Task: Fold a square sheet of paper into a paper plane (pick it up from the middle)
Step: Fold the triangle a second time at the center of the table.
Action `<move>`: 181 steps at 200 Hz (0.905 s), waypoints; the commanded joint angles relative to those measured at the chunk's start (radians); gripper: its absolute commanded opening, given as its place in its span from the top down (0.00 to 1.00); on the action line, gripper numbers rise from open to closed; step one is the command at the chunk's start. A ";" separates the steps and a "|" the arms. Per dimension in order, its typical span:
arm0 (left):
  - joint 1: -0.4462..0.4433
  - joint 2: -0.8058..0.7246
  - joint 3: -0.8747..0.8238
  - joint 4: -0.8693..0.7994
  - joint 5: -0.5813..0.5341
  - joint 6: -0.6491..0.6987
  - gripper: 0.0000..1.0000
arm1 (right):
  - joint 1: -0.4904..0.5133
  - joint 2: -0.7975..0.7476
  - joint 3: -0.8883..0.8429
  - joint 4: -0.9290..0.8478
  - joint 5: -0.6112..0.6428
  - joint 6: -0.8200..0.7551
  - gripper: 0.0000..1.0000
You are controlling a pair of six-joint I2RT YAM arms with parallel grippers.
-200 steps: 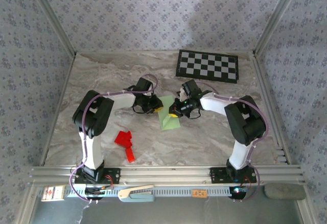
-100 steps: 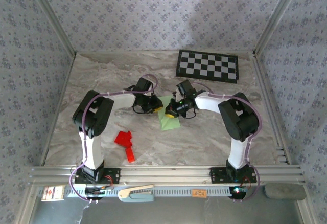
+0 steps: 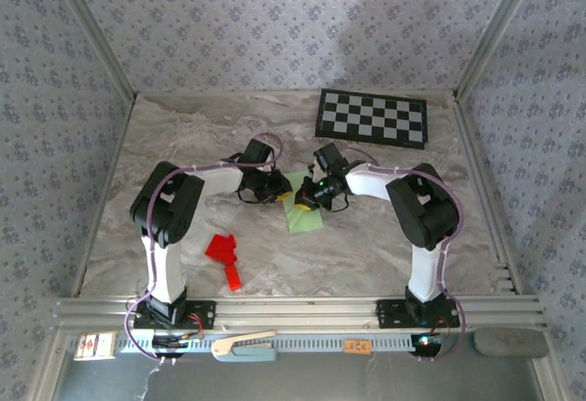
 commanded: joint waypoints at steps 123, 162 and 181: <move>-0.014 0.030 -0.015 -0.060 -0.025 0.011 0.80 | 0.011 0.045 0.044 -0.035 0.003 0.000 1.00; -0.013 0.030 -0.016 -0.063 -0.025 0.011 0.80 | 0.012 0.048 0.047 -0.033 0.003 0.000 1.00; -0.013 0.030 -0.015 -0.063 -0.025 0.012 0.80 | 0.009 0.051 0.046 -0.036 0.006 0.003 1.00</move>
